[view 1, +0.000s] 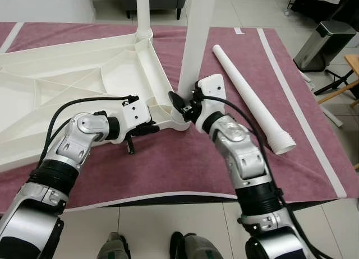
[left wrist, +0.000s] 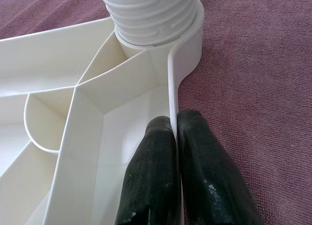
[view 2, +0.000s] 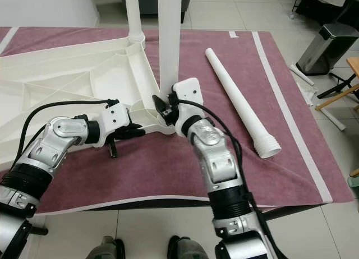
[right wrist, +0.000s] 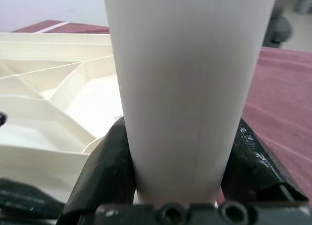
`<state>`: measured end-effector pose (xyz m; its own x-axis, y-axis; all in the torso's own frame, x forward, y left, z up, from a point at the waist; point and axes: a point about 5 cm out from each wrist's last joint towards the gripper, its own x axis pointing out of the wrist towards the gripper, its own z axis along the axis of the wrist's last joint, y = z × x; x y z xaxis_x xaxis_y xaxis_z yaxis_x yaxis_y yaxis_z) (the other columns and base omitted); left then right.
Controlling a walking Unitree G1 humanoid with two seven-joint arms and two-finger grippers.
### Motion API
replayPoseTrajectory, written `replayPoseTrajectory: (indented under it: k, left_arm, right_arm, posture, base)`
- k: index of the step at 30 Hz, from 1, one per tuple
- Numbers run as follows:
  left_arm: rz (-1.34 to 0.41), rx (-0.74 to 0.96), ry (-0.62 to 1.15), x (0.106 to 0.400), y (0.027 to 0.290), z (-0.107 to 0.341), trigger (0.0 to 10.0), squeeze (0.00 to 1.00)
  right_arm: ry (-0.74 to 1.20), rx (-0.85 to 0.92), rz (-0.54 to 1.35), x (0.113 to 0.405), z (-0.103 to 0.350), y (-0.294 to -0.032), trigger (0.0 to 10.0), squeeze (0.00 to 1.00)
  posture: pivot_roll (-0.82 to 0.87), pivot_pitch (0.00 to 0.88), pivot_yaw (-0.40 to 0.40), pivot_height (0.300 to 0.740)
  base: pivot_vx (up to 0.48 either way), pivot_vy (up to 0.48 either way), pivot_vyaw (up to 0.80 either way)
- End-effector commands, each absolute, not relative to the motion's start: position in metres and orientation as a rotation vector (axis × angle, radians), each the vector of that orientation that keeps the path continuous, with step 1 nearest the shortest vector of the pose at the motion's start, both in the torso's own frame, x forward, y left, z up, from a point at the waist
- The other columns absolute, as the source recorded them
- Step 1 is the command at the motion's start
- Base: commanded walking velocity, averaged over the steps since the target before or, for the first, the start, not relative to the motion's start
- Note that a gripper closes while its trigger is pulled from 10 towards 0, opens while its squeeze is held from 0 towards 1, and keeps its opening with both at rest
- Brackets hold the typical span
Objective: Building children table
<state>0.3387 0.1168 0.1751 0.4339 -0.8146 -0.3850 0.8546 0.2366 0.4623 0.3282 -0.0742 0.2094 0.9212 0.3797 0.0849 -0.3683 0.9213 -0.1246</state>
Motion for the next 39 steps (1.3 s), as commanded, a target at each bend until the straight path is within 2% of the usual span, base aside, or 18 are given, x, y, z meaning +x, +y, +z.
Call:
replayPoseTrajectory:
  k: [1,9,10,11,12,17,18,19,20,21,22,24,25,26,29,31,34,39]
  left_arm:
    - [-1.259,0.666,0.089,0.328,0.107,0.162,0.0,0.0]
    - [-1.269,0.669,0.09,0.327,0.109,0.163,0.0,0.0]
    - [-1.27,0.668,0.089,0.327,0.11,0.164,0.0,0.0]
    - [-1.27,0.668,0.089,0.327,0.11,0.164,0.0,0.0]
    - [-1.272,0.666,0.089,0.327,0.109,0.164,0.0,0.0]
    - [-1.272,0.663,0.089,0.326,0.109,0.164,0.0,0.0]
    - [-1.272,0.662,0.088,0.326,0.109,0.164,0.0,0.0]
    - [-1.272,0.662,0.088,0.326,0.109,0.164,0.0,0.0]
    - [-1.272,0.661,0.087,0.326,0.109,0.164,0.0,0.0]
    - [-1.272,0.661,0.087,0.326,0.109,0.164,0.0,0.0]
    - [-1.272,0.66,0.085,0.326,0.109,0.164,0.0,0.0]
    - [-1.272,0.66,0.084,0.326,0.109,0.165,0.0,0.0]
    - [-1.273,0.66,0.081,0.326,0.11,0.165,0.0,0.0]
    - [-1.273,0.66,0.081,0.326,0.11,0.165,0.0,0.0]
    - [-1.29,0.663,0.063,0.323,0.112,0.169,0.0,0.0]
    - [-1.29,0.663,0.063,0.323,0.112,0.169,0.0,0.0]
    - [-1.322,0.677,0.042,0.317,0.114,0.173,0.0,0.0]
    - [-1.341,0.689,0.035,0.312,0.118,0.175,0.0,0.0]
  right_arm:
    - [0.123,-0.12,0.165,0.333,0.167,-0.101,0.0,0.0]
    - [0.148,-0.056,0.058,0.328,0.165,-0.096,0.0,0.0]
    - [0.118,-0.048,0.075,0.327,0.17,-0.092,4.9,0.0]
    - [0.118,-0.048,0.075,0.327,0.17,-0.092,4.9,0.0]
    - [0.087,-0.054,0.102,0.326,0.175,-0.087,10.0,0.0]
    - [0.035,-0.059,0.154,0.325,0.183,-0.081,10.0,0.0]
    - [0.005,-0.049,0.183,0.324,0.188,-0.078,10.0,0.62]
    - [0.005,-0.049,0.183,0.324,0.188,-0.078,10.0,0.62]
    - [-0.033,-0.029,0.211,0.323,0.194,-0.077,10.0,1.0]
    - [-0.033,-0.029,0.211,0.323,0.194,-0.077,10.0,1.0]
    - [-0.092,0.013,0.306,0.32,0.205,-0.073,10.0,0.0]
    - [-0.133,0.046,0.387,0.316,0.213,-0.069,10.0,0.0]
    - [-0.179,0.067,0.494,0.311,0.223,-0.066,10.0,0.0]
    - [-0.179,0.067,0.494,0.311,0.223,-0.066,10.0,0.0]
    - [-0.267,0.013,0.845,0.287,0.243,-0.065,10.0,0.0]
    - [-0.267,0.013,0.845,0.287,0.243,-0.065,10.0,0.0]
    - [-0.266,-0.086,0.993,0.275,0.247,-0.075,10.0,0.0]
    - [-0.254,-0.137,1.025,0.272,0.248,-0.082,10.0,0.0]
  posture:
    - [0.07,0.18,-0.01,0.74]
    - [0.08,0.183,-0.012,0.74]
    - [0.08,0.183,-0.014,0.74]
    - [0.08,0.183,-0.014,0.74]
    - [0.08,0.184,-0.015,0.74]
    - [0.08,0.184,-0.016,0.74]
    - [0.07,0.184,-0.015,0.74]
    - [0.07,0.184,-0.015,0.74]
    - [0.08,0.185,-0.015,0.74]
    - [0.08,0.185,-0.015,0.74]
    - [0.08,0.184,-0.016,0.74]
    - [0.08,0.184,-0.016,0.74]
    - [0.08,0.184,-0.015,0.74]
    - [0.08,0.184,-0.015,0.74]
    - [0.08,0.183,-0.015,0.74]
    - [0.08,0.183,-0.015,0.74]
    - [0.07,0.183,-0.015,0.74]
    - [0.07,0.183,-0.014,0.74]
  base:
    - [0.0,0.0,0.0]
    - [0.0,0.0,0.0]
    - [0.0,0.0,0.0]
    - [0.0,0.0,0.0]
    - [0.0,0.0,0.0]
    - [0.0,0.0,0.0]
    - [0.0,0.0,0.0]
    - [0.0,0.0,0.0]
    - [0.0,0.0,0.0]
    - [0.0,0.0,0.0]
    - [0.0,0.0,0.0]
    - [0.0,0.0,0.0]
    - [0.0,0.0,0.0]
    - [0.0,0.0,0.0]
    - [0.0,0.0,0.0]
    - [0.0,0.0,0.0]
    - [0.0,0.0,0.0]
    - [0.0,0.0,0.0]
